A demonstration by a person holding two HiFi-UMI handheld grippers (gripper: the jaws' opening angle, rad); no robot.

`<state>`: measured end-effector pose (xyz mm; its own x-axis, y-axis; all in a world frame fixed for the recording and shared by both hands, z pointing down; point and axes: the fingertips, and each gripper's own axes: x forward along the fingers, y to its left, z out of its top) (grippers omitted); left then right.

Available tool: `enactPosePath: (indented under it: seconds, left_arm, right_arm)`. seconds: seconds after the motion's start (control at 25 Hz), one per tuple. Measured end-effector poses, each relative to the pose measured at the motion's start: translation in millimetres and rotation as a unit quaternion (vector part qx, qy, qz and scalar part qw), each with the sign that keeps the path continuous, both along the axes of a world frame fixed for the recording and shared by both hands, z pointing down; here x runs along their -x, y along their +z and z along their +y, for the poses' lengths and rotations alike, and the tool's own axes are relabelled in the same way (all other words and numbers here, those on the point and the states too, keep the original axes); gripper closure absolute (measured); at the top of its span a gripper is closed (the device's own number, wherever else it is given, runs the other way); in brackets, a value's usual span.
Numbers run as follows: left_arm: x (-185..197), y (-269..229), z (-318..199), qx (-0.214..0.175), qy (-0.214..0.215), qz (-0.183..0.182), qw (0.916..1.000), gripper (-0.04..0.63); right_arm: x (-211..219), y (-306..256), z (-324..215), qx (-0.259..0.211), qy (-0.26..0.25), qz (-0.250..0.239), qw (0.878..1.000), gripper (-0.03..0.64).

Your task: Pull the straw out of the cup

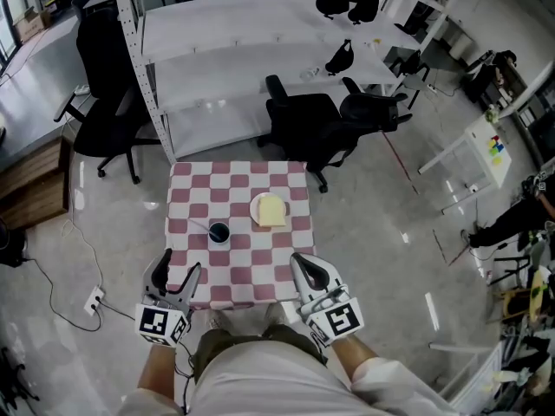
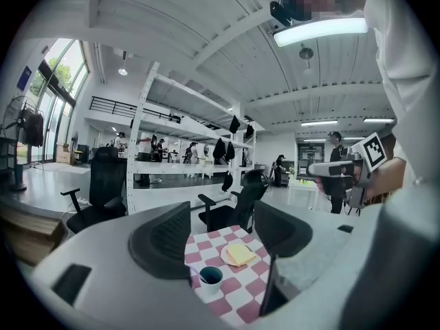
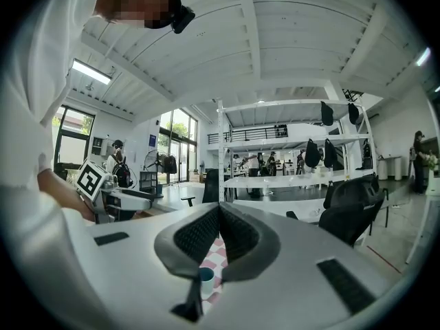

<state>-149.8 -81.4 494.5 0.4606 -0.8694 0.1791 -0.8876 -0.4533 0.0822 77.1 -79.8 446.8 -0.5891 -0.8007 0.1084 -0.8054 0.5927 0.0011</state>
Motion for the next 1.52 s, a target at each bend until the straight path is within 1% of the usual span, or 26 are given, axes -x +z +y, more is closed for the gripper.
enactPosePath:
  seconds: [0.36, 0.68, 0.92, 1.16, 1.52]
  left_arm:
    - [-3, 49, -26, 0.042, -0.003, -0.003, 0.9991, 0.310]
    - [-6, 92, -47, 0.082, -0.006, -0.006, 0.9966, 0.310]
    - [-8, 131, -58, 0.121, -0.013, -0.007, 0.9926, 0.310]
    - [-6, 159, -66, 0.149, -0.019, -0.008, 0.9886, 0.310]
    - [-3, 210, -84, 0.200, -0.026, -0.016, 0.9794, 0.310]
  right_arm:
    - [-15, 4, 2, 0.007, 0.015, 0.008, 1.000, 0.612]
    - [-25, 4, -2, 0.009, 0.025, 0.014, 1.000, 0.612]
    - [-35, 3, -1, 0.012, 0.033, 0.022, 0.999, 0.612]
    - [-42, 4, -1, 0.014, 0.041, 0.026, 0.999, 0.612]
    - [-49, 7, -1, 0.019, 0.050, 0.036, 0.998, 0.612]
